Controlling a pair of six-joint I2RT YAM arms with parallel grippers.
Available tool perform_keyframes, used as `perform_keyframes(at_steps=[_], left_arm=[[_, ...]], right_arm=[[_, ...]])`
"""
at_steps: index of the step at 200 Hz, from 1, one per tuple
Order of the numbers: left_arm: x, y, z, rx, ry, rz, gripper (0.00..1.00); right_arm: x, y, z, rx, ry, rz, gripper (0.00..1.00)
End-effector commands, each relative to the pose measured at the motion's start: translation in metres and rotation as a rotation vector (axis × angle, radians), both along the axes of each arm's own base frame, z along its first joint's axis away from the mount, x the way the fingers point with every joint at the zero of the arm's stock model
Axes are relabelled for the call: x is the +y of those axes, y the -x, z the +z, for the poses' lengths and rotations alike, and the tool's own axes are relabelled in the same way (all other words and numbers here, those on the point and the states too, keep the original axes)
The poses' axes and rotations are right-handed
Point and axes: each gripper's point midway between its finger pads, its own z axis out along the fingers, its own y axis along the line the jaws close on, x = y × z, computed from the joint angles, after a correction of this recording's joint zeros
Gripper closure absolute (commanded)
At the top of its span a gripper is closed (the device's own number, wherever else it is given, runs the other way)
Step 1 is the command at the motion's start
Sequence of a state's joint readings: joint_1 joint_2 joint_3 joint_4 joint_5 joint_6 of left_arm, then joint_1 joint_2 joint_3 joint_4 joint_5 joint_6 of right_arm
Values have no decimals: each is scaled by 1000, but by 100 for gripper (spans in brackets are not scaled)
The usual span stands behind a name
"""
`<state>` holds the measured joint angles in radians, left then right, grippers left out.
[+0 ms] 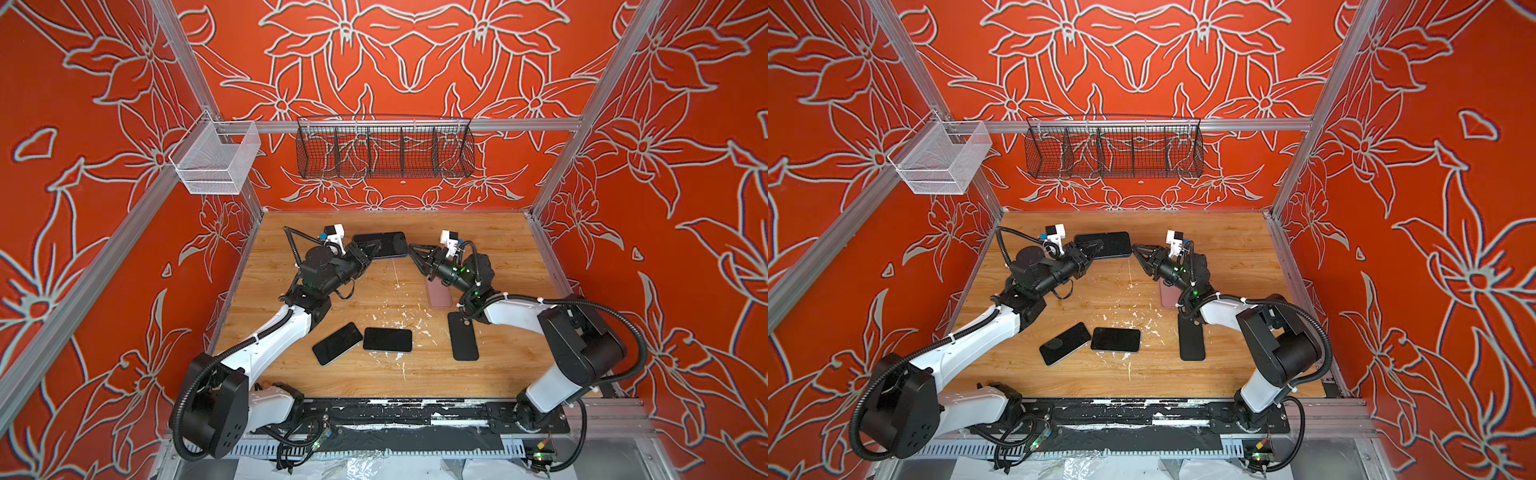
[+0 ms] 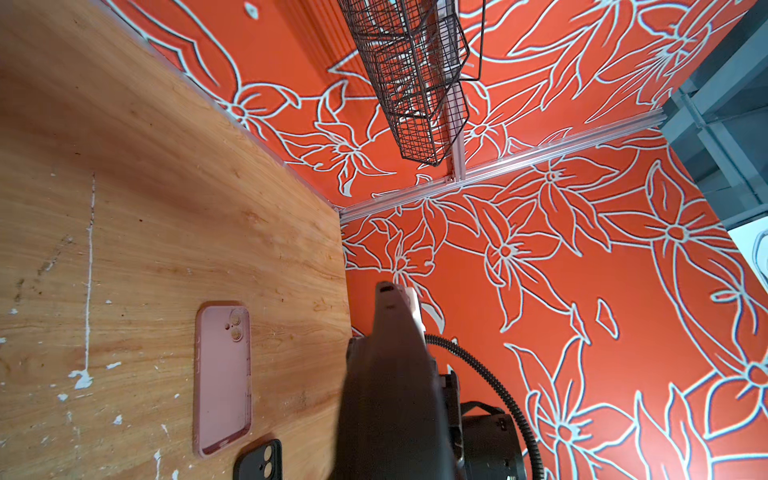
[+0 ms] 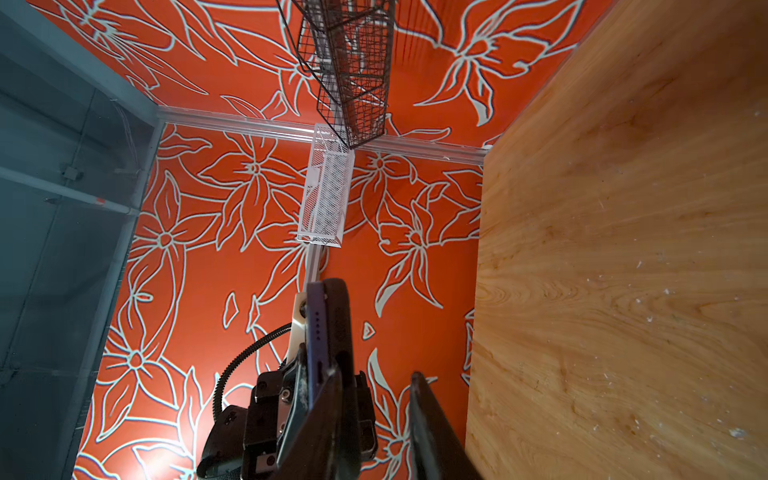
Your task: Put the phone into the phone case
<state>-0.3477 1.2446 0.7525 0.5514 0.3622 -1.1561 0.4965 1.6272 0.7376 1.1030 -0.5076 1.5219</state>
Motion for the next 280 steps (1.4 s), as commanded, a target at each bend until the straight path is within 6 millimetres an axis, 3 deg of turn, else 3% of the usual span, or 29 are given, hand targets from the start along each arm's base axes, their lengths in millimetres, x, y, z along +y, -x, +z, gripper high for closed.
perform_keyframes(at_steps=[1,27,79,97,131,166,192,224,280], left_arm=[[1,5,41,-133,48,-8,100],[1,5,46,-138,52,-11,100],[-3,2,40,-124,44,-26,100],[-7,5,36,-120,-3,-57,100],[-22,19,31,-129,-136,-188,100],[-48,36,36,-155,-185,-427,100],[-68,49,42,-165,-155,-636,100],[-75,57,55,-187,-124,-747,100],[-80,57,67,-187,-66,-793,100]], right_arm=[[2,1,9,-21,-3,14,63],[4,2,4,-16,-2,24,56],[7,1,17,-43,-42,26,54],[-6,1,17,-57,-14,-1,54],[-50,6,22,-89,65,-57,54],[-74,30,38,-186,281,6,48],[-73,61,43,-269,477,135,39],[-65,90,56,-351,445,267,32],[-55,92,51,-365,369,354,33]])
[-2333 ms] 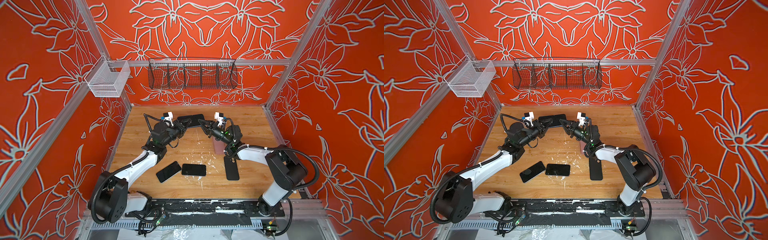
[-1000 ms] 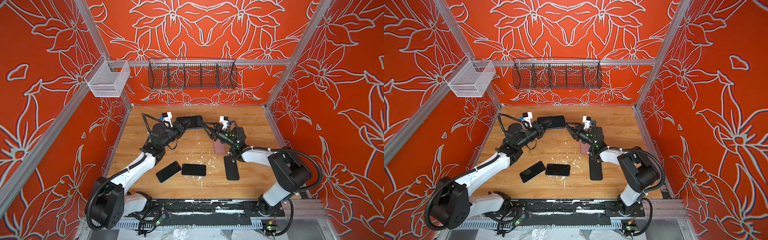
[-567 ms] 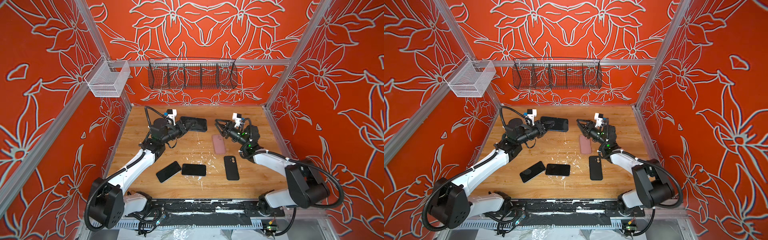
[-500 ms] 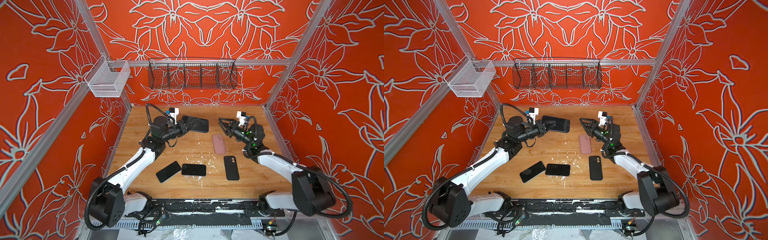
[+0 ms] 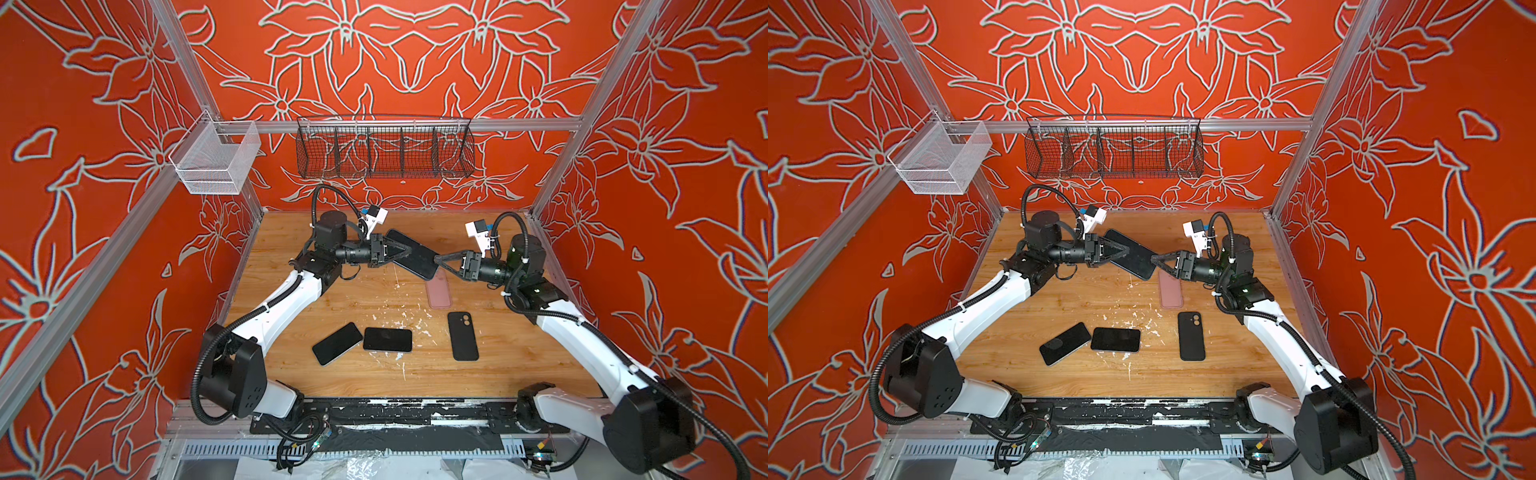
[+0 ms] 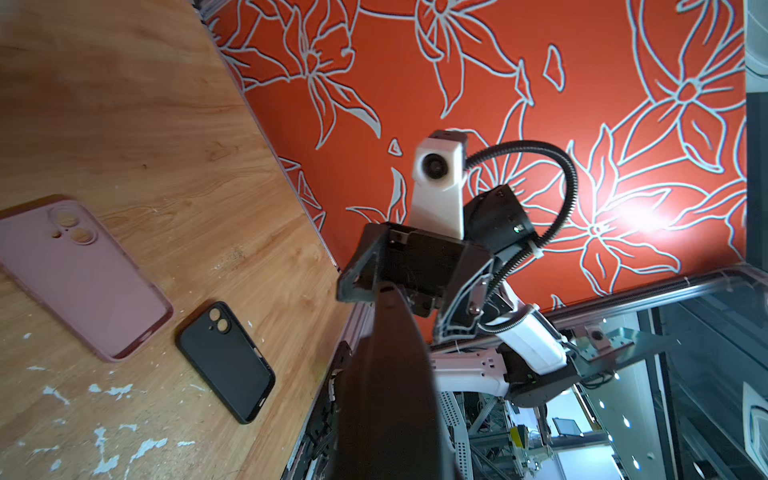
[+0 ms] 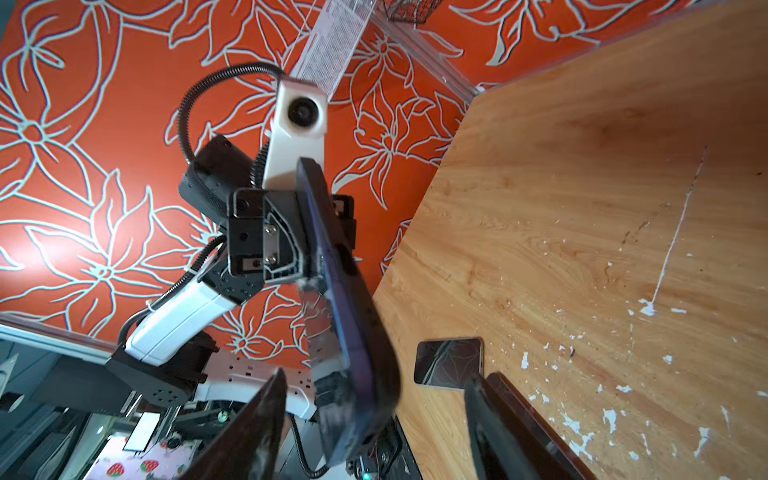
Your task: Put the phone into the phone case
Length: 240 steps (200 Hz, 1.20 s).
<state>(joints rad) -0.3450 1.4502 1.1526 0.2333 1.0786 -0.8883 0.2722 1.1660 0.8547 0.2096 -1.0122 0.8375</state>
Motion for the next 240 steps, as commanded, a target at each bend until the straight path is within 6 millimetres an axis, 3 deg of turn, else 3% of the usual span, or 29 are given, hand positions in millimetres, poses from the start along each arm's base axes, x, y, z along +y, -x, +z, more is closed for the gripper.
perform_keyframes(at_steps=[1,30,95,158,211,240], left_arm=[[-3,7,24,-54,65,-78,100],[-5,6,23,-34,88,-99,100],[-5,3,19,-34,76,-93,100],[-3,-2,19,-28,77,-82,100],[-5,-12,23,-12,109,-75,100],[-5,-15,31,-11,146,-56,76]], right_arm=[[6,8,-1,-18,-28,88,33],[10,4,6,-25,-83,118,41],[12,-1,41,-95,-218,176,62],[11,-3,42,-86,-210,202,75],[12,-9,28,-35,-183,189,100],[7,-27,13,3,-145,51,100]])
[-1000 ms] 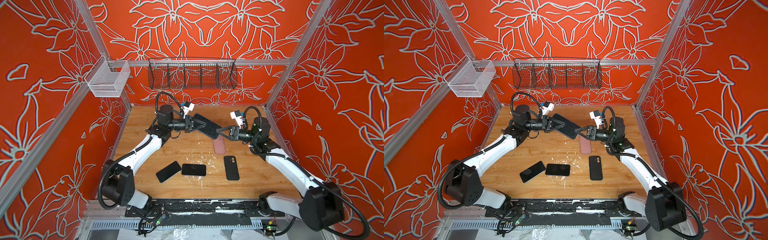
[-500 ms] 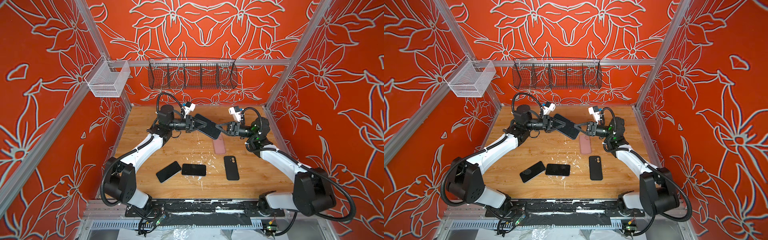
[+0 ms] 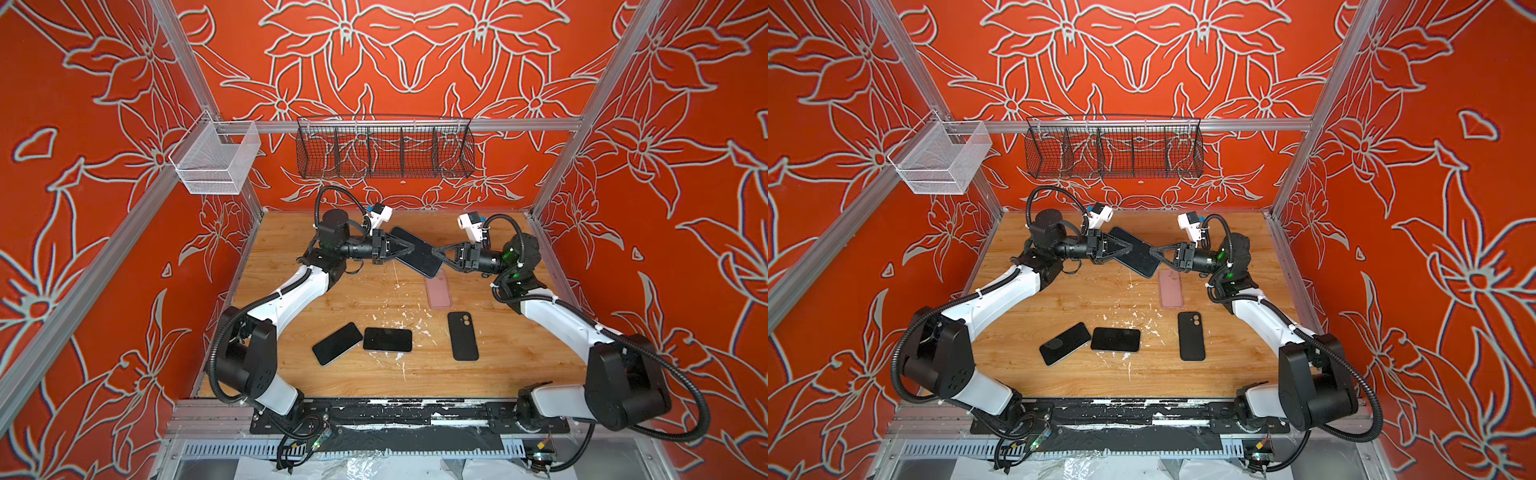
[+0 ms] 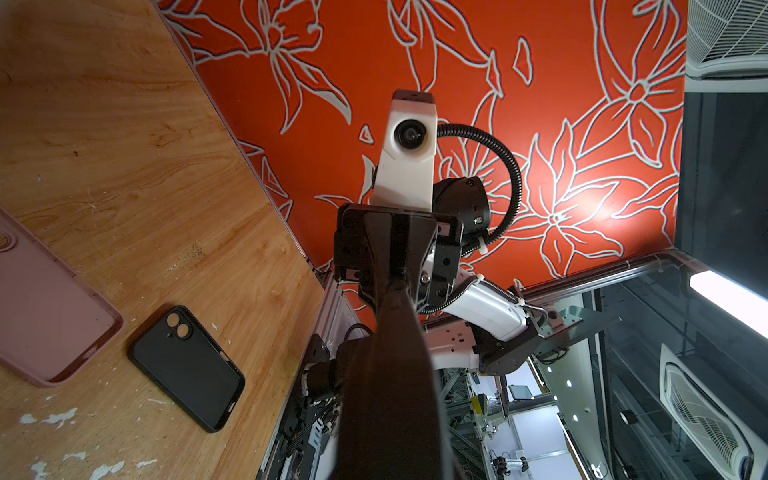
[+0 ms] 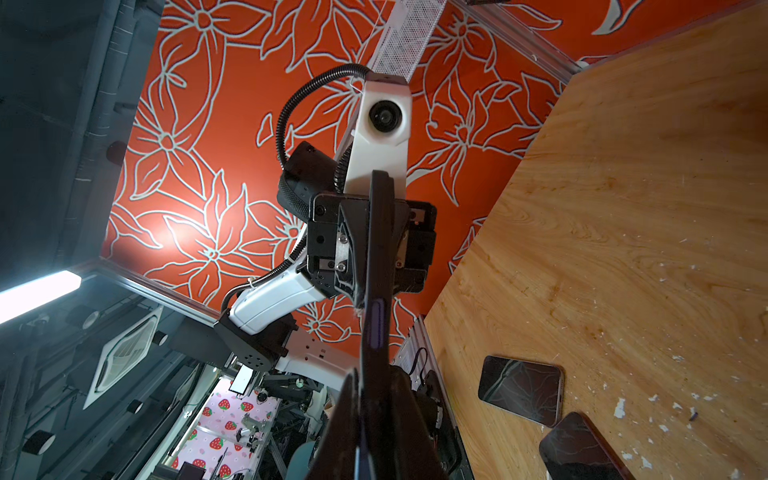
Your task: Put the phone into the phone case
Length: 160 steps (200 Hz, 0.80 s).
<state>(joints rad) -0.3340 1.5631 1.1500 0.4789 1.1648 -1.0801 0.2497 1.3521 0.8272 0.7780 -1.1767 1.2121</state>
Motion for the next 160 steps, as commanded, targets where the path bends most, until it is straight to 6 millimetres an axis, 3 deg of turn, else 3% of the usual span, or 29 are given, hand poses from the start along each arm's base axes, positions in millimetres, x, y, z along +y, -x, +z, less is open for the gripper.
perform_keyframes(at_steps=[1,32,60,79,115,160], left_arm=[[3,-1,38,-79,79,18,75],[6,-2,45,-89,135,87,62],[10,-6,48,-94,200,188,61],[11,-10,49,-98,240,260,62],[1,-9,63,-151,287,334,72],[0,-10,79,-211,318,398,96]], right_arm=[[-4,-13,-6,-10,46,-94,100],[-19,-35,-9,13,61,-312,100],[-25,-48,-13,56,39,-437,100],[-18,-50,-18,80,36,-470,100],[4,-48,-26,101,36,-488,100],[26,-42,-30,113,39,-429,100]])
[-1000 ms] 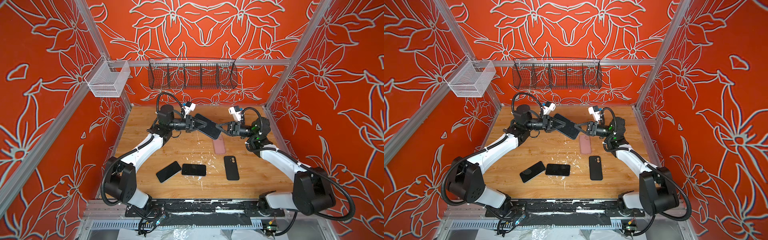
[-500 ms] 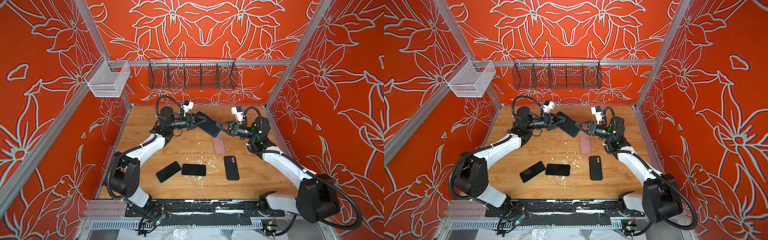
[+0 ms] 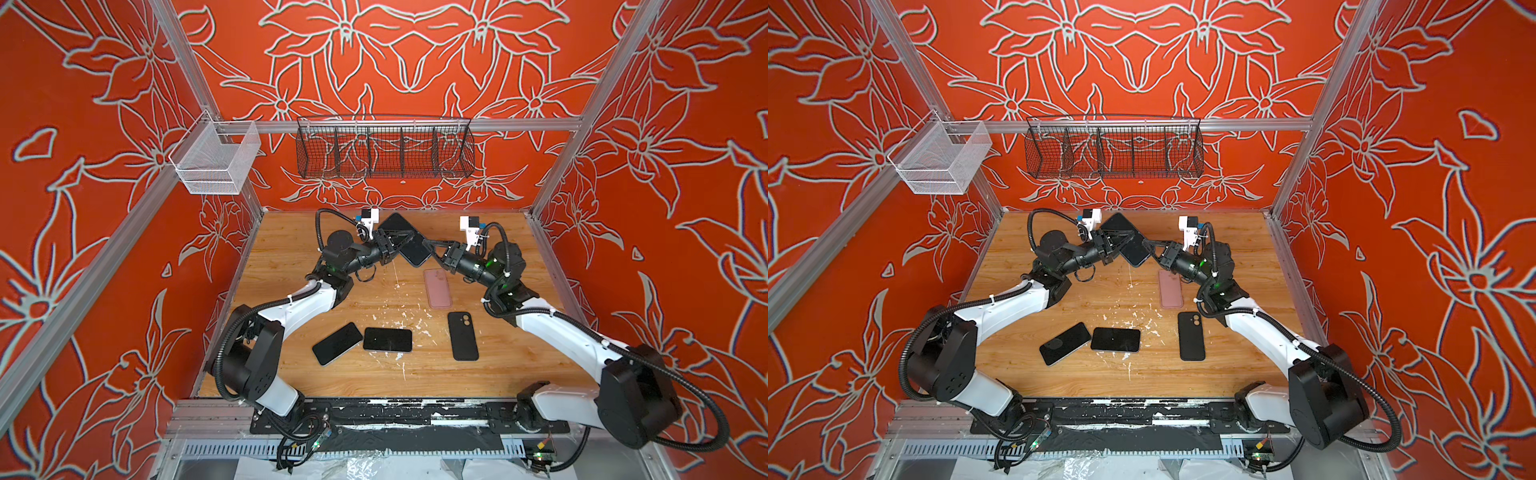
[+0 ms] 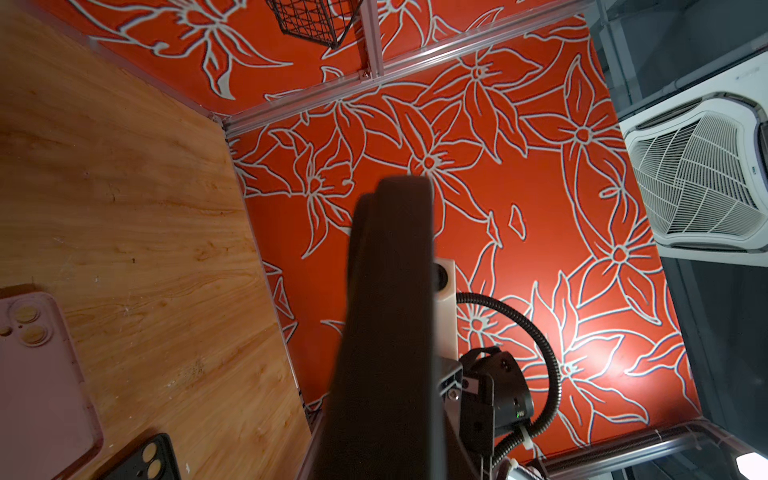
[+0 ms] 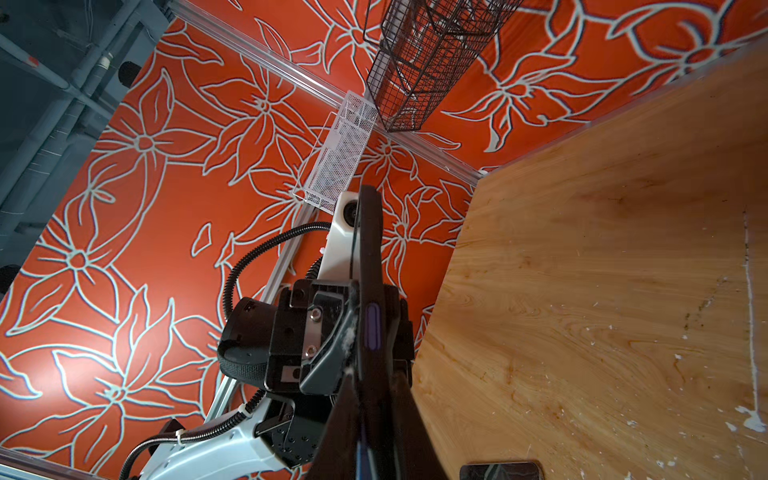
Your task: Put the phone into the phone case
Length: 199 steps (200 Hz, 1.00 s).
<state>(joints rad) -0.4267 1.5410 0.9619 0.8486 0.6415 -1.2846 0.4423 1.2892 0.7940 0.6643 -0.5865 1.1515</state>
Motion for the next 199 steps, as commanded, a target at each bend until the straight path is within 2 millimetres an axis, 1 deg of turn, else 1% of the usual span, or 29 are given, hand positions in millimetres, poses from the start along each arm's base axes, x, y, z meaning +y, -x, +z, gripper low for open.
perform_keyframes(at_steps=[1,9,21,33,45,70,82,95,118,141,173,199], left_arm=[[1,31,79,-264,96,9,96],[2,31,79,-267,93,20,100],[4,31,78,-270,80,32,100],[4,33,76,-274,59,27,100],[4,36,71,-270,28,14,100],[0,46,62,-277,-43,-73,100],[1,50,59,-279,-62,-110,100],[-2,57,57,-292,-82,-168,100],[-7,66,55,-300,-102,-266,100],[-5,67,54,-298,-103,-279,100],[-4,64,54,-297,-107,-269,100],[-4,62,54,-292,-111,-268,100]], right_arm=[[8,-9,-27,78,41,-29,100],[9,-7,-28,78,44,-17,100],[11,-4,-29,74,57,5,100],[12,1,-25,52,85,47,100],[10,6,-19,28,109,84,90],[-4,17,3,-43,109,172,72],[-9,21,12,-62,95,216,66],[-10,27,21,-79,81,275,61],[-7,35,31,-97,68,356,56],[-3,39,39,-121,39,408,55],[1,37,32,-102,27,425,50],[5,45,38,-124,15,448,48]])
